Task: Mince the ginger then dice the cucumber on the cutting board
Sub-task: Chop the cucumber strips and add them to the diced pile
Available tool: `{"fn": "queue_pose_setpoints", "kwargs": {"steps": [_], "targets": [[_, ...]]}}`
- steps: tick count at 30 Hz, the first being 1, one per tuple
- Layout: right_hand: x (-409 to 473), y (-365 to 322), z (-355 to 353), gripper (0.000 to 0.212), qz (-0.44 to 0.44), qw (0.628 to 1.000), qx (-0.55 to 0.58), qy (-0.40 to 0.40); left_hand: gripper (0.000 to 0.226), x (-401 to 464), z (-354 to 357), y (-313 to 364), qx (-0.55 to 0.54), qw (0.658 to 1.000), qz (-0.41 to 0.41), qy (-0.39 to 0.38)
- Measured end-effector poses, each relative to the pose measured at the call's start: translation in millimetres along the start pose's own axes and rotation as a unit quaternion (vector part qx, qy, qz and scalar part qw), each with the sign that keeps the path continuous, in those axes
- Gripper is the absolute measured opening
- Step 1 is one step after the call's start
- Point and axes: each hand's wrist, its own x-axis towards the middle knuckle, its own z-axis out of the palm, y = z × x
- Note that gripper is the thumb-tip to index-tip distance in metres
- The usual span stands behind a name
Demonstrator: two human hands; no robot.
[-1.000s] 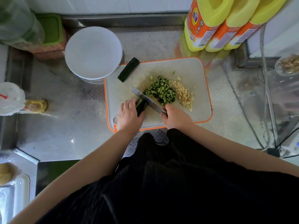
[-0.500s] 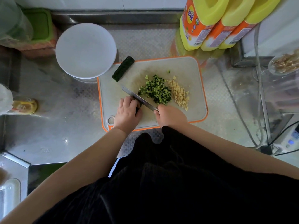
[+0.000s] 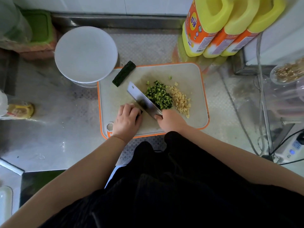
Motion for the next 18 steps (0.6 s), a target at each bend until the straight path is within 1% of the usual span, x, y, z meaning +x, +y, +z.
{"fn": "queue_pose_setpoints", "kwargs": {"steps": [3,6,11,18], "targets": [[-6.3,-0.1,0.9,0.032,-0.011,1.0,-0.019,0.016,0.017,-2.7,-6.8,4.5,-0.002,1.0,-0.023,-0.002],[-16.8,-6.5,5.3,0.03,-0.021,0.997,-0.066,0.028,0.018,-2.9,-8.5,6.5,-0.022,0.999,-0.036,-0.024],[-23.9,-16.0,-3.6,0.026,-0.053,0.994,-0.095,0.014,0.018,-2.9,-4.9,4.0,-0.037,0.998,-0.042,-0.02],[-14.0,-21.4,3.5,0.012,-0.016,0.994,-0.108,-0.013,0.012,-4.7,-0.2,-1.3,-0.047,0.999,-0.026,-0.006]]}}
